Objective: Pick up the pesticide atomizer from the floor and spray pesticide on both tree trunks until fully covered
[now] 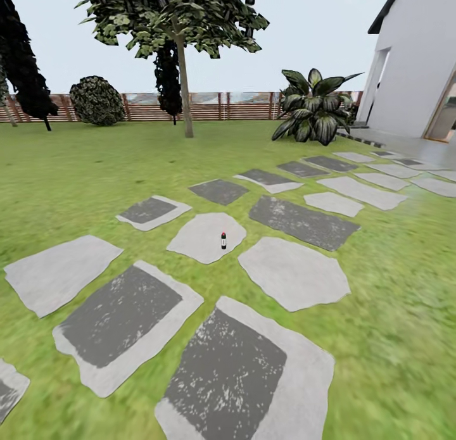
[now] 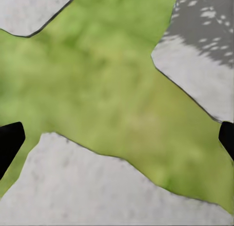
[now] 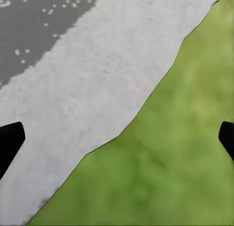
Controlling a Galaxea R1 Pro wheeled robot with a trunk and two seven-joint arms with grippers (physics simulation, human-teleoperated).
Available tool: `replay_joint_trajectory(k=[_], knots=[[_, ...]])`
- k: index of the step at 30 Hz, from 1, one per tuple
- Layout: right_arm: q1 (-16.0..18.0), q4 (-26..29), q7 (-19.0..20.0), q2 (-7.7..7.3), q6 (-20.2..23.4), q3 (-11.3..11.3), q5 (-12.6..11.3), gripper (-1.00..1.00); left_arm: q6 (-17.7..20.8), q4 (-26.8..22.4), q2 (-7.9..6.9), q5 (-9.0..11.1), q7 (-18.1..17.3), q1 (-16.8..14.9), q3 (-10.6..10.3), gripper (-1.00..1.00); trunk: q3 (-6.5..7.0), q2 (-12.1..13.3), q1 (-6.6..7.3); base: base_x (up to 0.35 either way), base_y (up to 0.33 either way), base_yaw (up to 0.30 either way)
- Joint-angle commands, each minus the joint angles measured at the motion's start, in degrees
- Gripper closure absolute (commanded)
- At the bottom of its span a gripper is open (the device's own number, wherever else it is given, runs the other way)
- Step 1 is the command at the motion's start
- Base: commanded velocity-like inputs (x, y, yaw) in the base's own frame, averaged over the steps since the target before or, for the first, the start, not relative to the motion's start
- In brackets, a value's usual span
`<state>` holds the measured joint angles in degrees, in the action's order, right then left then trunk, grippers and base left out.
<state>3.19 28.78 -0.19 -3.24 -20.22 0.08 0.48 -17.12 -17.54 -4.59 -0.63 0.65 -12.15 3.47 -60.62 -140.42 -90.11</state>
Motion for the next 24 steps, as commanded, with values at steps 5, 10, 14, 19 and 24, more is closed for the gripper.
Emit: replay_joint_trajectory(k=[5,10,14,19,24], knots=[[0.0,0.0,0.0,-0.01,-0.2,0.0,0.0,-1.00,-0.2,0.0,0.02,-0.1,0.1,0.0,0.1,-1.00,-0.05,0.0,-0.02,0.337,0.000,0.000],[0.0,0.0,-0.1,-0.01,-0.2,0.0,0.0,-1.00,-0.2,0.1,0.02,-0.1,0.1,0.0,0.1,-1.00,-0.05,0.0,-0.02,0.337,0.000,0.000],[0.0,0.0,-0.1,-0.01,-0.2,0.0,0.0,-1.00,-0.2,0.1,0.02,-0.1,0.1,0.0,0.1,-1.00,-0.05,0.0,-0.02,0.337,0.000,0.000],[0.0,0.0,0.0,-0.01,-0.2,0.0,0.0,-1.00,-0.2,0.1,0.02,-0.1,0.1,0.0,0.1,-1.00,-0.05,0.0,-0.02,0.337,0.000,0.000],[0.0,0.0,0.0,-0.01,-0.2,0.0,0.0,-1.00,-0.2,0.1,0.02,-0.1,0.1,0.0,0.1,-1.00,-0.05,0.0,-0.02,0.337,0.000,0.000]])
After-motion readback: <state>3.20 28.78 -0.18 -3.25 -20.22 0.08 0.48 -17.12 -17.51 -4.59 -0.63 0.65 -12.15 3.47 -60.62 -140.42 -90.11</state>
